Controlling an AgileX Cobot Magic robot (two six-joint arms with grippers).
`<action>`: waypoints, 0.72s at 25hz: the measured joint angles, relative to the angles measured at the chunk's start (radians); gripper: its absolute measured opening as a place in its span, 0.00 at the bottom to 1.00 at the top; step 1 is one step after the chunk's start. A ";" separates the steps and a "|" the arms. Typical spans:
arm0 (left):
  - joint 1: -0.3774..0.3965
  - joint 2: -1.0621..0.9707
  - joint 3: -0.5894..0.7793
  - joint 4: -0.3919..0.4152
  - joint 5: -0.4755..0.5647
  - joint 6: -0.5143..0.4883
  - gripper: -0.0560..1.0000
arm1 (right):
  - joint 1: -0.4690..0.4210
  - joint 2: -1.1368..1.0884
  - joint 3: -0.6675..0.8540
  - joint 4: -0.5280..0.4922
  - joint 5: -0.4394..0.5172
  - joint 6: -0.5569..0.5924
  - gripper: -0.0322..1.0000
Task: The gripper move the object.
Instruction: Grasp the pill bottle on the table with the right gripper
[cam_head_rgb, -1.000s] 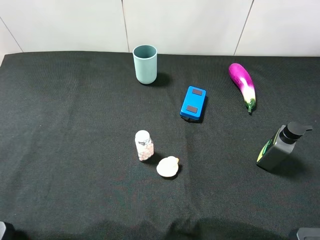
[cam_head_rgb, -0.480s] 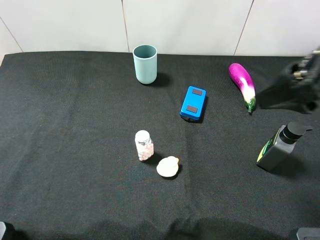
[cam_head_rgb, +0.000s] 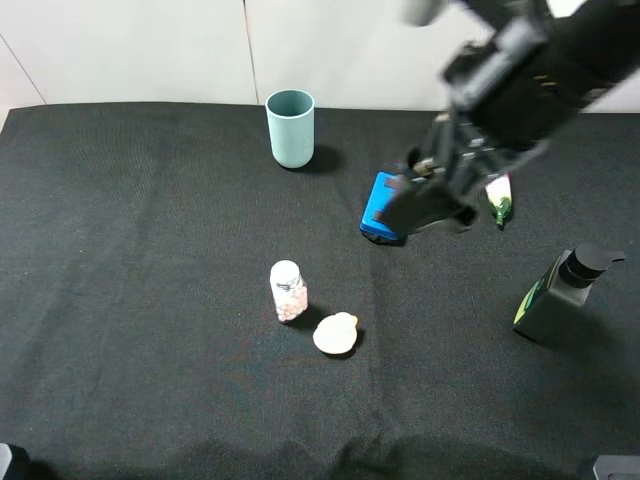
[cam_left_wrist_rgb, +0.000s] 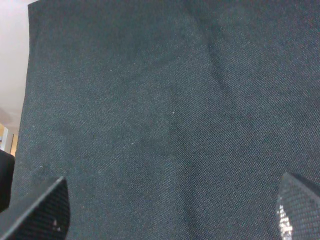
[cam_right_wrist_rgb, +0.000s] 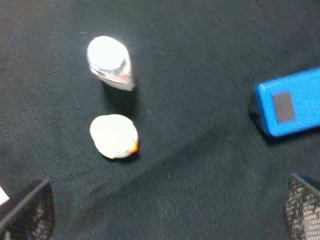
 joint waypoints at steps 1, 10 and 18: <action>0.000 0.000 0.000 0.000 0.000 0.000 0.89 | 0.019 0.026 -0.016 -0.002 0.000 0.000 0.70; 0.000 0.000 0.000 0.000 0.000 0.000 0.89 | 0.165 0.212 -0.122 -0.003 -0.019 0.000 0.70; 0.000 0.000 0.000 0.000 0.000 0.000 0.89 | 0.191 0.341 -0.130 0.000 -0.101 0.000 0.70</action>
